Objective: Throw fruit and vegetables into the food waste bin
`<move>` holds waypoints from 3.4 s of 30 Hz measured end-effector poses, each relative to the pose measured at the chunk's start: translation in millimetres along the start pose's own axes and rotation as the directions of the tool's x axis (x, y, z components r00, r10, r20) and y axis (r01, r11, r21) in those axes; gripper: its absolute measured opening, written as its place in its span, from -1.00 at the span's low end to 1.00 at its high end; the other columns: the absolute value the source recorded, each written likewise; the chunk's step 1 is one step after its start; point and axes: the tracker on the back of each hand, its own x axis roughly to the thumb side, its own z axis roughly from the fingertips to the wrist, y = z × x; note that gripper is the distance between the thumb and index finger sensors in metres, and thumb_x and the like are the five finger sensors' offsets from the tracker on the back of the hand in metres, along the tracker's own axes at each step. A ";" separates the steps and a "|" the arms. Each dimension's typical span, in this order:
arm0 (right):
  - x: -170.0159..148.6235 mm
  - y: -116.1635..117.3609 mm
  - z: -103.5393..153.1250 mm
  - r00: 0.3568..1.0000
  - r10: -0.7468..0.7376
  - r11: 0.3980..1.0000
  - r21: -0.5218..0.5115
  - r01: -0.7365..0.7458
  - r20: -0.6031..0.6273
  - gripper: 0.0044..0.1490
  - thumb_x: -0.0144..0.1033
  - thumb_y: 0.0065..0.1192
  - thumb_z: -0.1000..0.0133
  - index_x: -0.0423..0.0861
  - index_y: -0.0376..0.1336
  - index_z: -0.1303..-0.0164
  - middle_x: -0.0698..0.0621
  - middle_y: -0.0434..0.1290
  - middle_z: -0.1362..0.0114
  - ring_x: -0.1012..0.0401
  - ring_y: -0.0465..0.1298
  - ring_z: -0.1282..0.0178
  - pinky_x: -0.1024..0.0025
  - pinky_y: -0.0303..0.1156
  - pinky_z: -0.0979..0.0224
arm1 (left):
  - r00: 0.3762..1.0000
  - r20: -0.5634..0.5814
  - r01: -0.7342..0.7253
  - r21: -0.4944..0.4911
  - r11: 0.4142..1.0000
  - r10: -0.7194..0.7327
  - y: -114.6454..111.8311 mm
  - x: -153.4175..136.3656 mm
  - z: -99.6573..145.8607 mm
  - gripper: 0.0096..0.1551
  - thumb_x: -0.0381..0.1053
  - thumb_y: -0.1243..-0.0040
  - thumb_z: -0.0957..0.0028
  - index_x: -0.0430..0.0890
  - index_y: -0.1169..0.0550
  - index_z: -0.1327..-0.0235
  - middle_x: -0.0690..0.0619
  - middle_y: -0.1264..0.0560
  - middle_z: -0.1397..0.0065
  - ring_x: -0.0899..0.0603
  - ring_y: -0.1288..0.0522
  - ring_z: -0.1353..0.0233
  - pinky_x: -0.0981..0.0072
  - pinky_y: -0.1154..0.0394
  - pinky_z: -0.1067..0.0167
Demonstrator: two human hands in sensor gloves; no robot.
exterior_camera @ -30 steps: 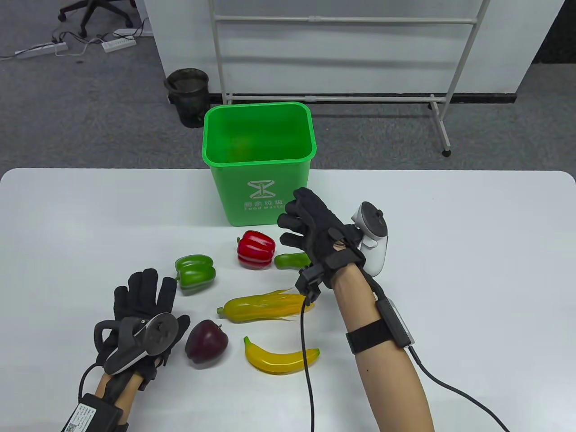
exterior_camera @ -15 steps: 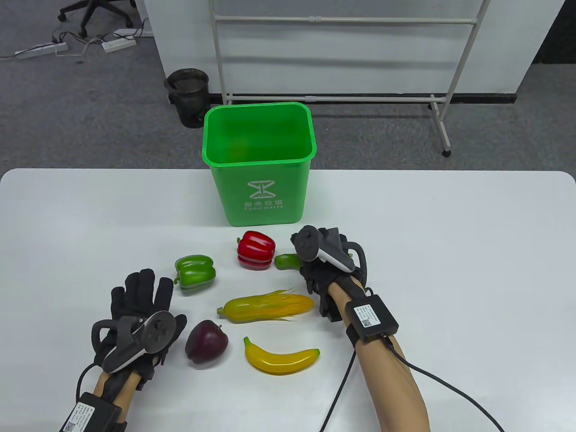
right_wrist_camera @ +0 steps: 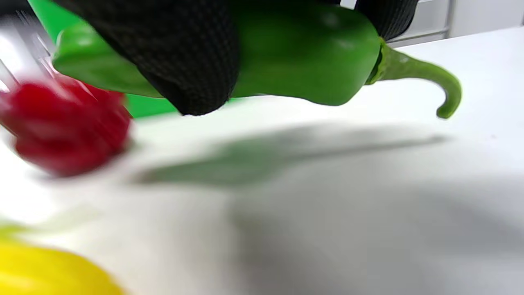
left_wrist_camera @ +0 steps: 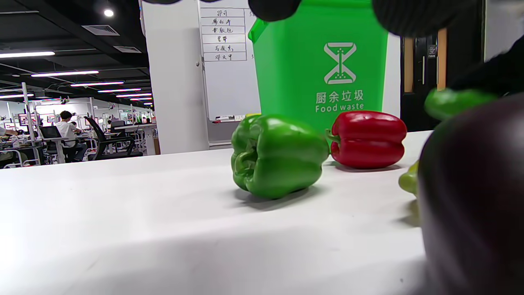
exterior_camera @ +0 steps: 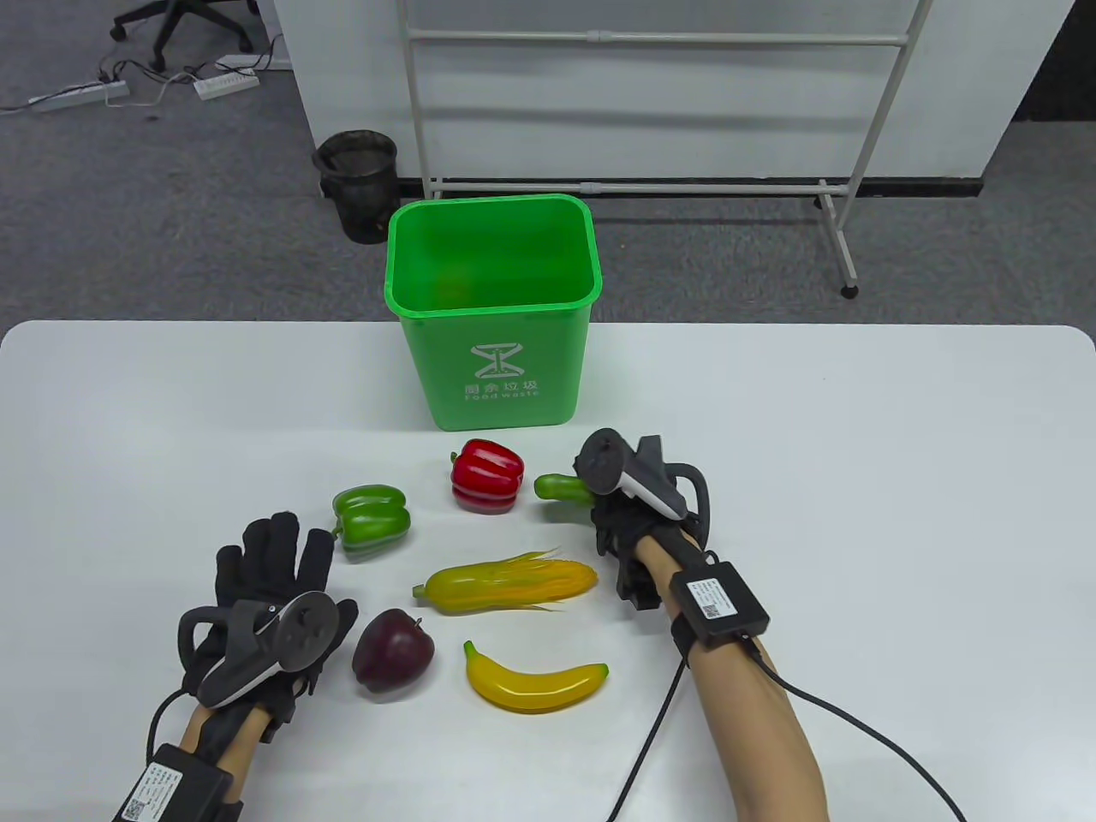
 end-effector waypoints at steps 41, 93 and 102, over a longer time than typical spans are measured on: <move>39.8 -42.1 41.4 -0.102 -0.994 -0.103 0.029 0.994 -0.029 0.16 0.14 0.08 -0.08 -0.21 -0.37 -0.56 -0.32 -0.10 -0.61 -0.31 0.26 -0.59 -0.27 0.33 -0.46 | 0.998 -0.013 -0.062 0.019 0.998 0.062 6.9 -4.5 2.0 0.03 0.37 -0.02 0.13 -0.10 -0.08 -0.53 -0.37 0.15 -0.65 -0.56 0.04 -0.62 -0.57 0.02 -0.41; 63.0 20.6 139.5 0.838 -0.474 0.863 0.329 0.383 0.271 -0.01 -0.18 0.48 0.11 -0.06 0.09 -0.51 -0.16 0.29 -0.49 -0.20 0.41 -0.53 -0.30 0.23 -0.52 | 1.000 -0.014 -0.011 -0.022 1.000 0.011 -2.0 -2.8 -0.5 0.01 0.36 -0.02 0.13 -0.10 -0.11 -0.53 -0.37 0.13 -0.65 -0.56 0.03 -0.62 -0.56 0.01 -0.41; -41.2 29.6 132.0 0.055 -0.996 0.028 0.332 0.943 -0.071 0.04 -0.09 0.24 -0.03 -0.14 -0.17 -0.59 -0.20 0.23 -0.50 -0.21 0.48 -0.45 -0.29 0.43 -0.39 | 1.000 -0.010 -0.002 -0.035 0.999 0.002 -5.4 -2.0 -2.0 0.01 0.36 -0.02 0.13 -0.10 -0.11 -0.53 -0.37 0.13 -0.65 -0.56 0.02 -0.62 -0.56 0.01 -0.41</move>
